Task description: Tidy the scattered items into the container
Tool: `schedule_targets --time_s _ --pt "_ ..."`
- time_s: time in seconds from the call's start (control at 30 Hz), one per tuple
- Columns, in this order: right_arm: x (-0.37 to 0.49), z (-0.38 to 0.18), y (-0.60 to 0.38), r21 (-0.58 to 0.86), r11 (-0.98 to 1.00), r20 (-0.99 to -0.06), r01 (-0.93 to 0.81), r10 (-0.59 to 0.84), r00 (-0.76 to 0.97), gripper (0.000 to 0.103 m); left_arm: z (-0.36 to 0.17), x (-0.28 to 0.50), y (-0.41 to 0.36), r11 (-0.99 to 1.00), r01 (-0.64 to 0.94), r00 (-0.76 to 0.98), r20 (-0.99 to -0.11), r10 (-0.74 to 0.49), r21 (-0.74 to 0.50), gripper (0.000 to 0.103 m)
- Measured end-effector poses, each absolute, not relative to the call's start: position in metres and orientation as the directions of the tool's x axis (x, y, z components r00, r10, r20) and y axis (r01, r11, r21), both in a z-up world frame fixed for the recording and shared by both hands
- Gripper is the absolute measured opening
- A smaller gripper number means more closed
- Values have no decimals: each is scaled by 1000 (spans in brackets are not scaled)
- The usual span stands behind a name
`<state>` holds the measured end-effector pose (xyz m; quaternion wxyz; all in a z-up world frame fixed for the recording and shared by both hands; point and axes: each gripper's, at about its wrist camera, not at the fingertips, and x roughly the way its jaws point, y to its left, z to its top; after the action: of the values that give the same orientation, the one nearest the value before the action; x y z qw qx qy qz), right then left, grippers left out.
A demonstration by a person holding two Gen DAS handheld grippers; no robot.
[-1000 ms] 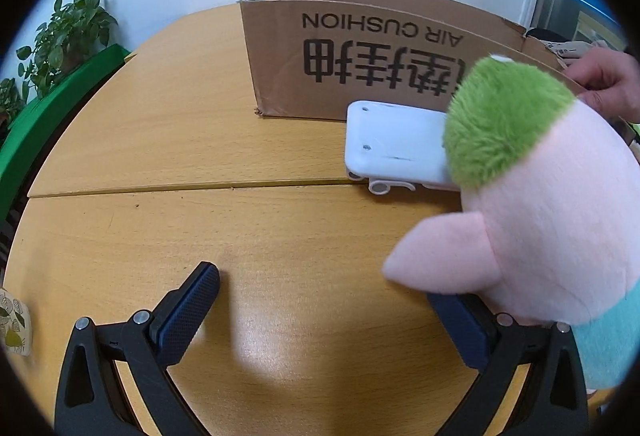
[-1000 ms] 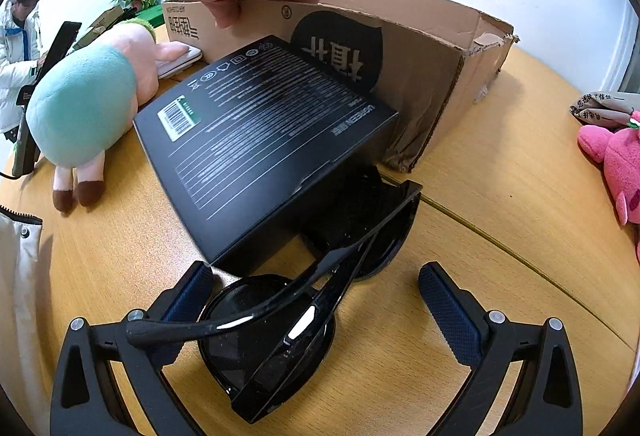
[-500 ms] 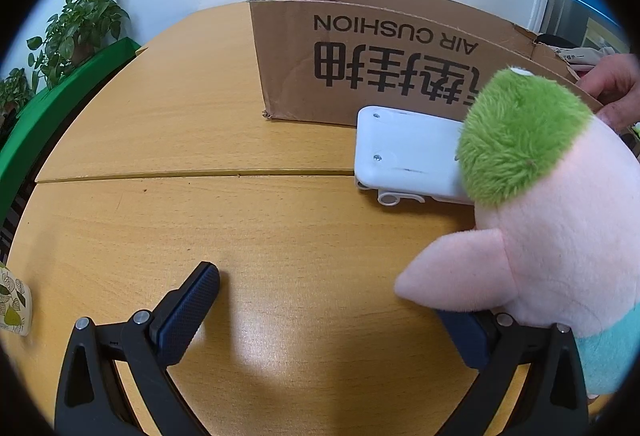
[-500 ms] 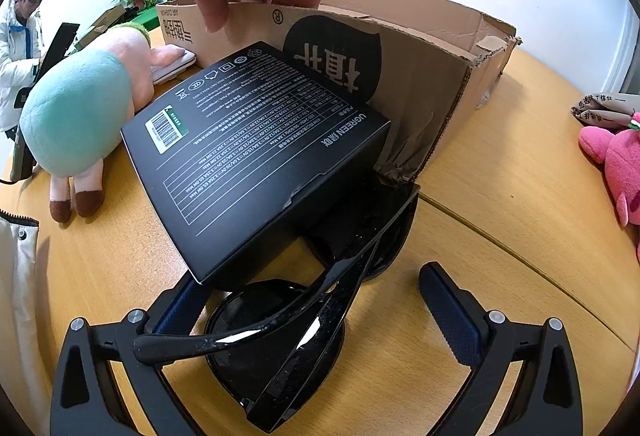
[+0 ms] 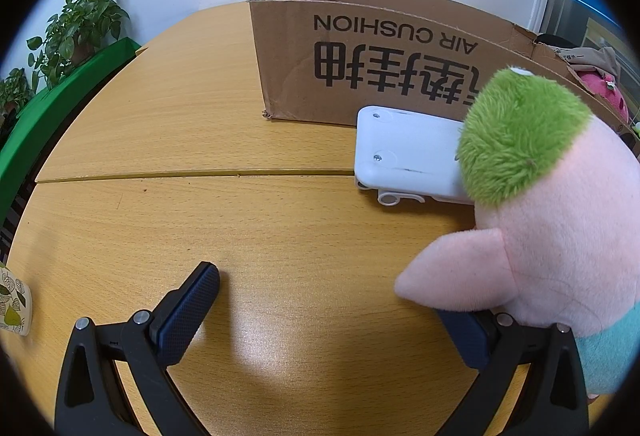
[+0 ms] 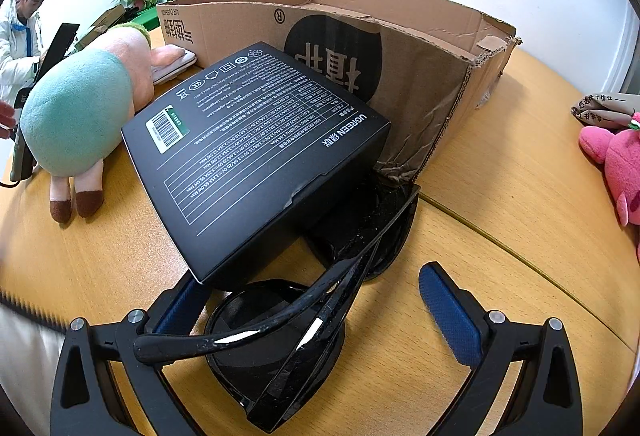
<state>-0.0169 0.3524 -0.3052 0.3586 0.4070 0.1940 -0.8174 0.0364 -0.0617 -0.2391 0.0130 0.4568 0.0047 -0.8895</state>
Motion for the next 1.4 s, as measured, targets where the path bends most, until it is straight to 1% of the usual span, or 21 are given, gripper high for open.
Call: schedule_targets --time_s 0.63,0.83,0.9,1.0,1.1,1.17,1.27,1.33,1.4 --pt "-17 -306 352 -24 -674 -804 739 -426 -415 103 -239 36 -61 -999 39 -583 -812 -25 3 103" --pt "-17 -310 327 -28 -678 -805 735 -421 -418 103 -240 36 -61 -999 44 -583 -812 -29 4 103" --pt "-15 -311 324 -28 -678 -805 735 -421 -419 103 -237 36 -63 -1000 19 -545 -838 -16 7 103" --pt "-14 -311 323 -23 -692 -805 721 -415 -424 103 -235 37 -69 -1000 -11 -436 -900 -2 7 103" --pt "-8 -310 320 -23 -755 -823 655 -358 -441 103 -229 41 -79 -999 -42 -302 -953 -5 18 102" --pt "-5 -307 315 -25 -772 -871 635 -295 -394 103 -212 48 -90 -1000 -25 -295 -955 -4 12 102" --pt "7 -300 314 -33 -808 -934 588 -185 -306 103 -156 52 -106 -998 -11 -377 -924 63 -63 102" --pt "19 -283 319 -19 -842 -936 540 -174 -305 103 -121 40 -111 -994 -35 -432 -895 112 -108 102" --pt "29 -258 324 25 -875 -927 484 -202 -317 103 -90 13 -108 -988 -86 -476 -866 154 -128 102"
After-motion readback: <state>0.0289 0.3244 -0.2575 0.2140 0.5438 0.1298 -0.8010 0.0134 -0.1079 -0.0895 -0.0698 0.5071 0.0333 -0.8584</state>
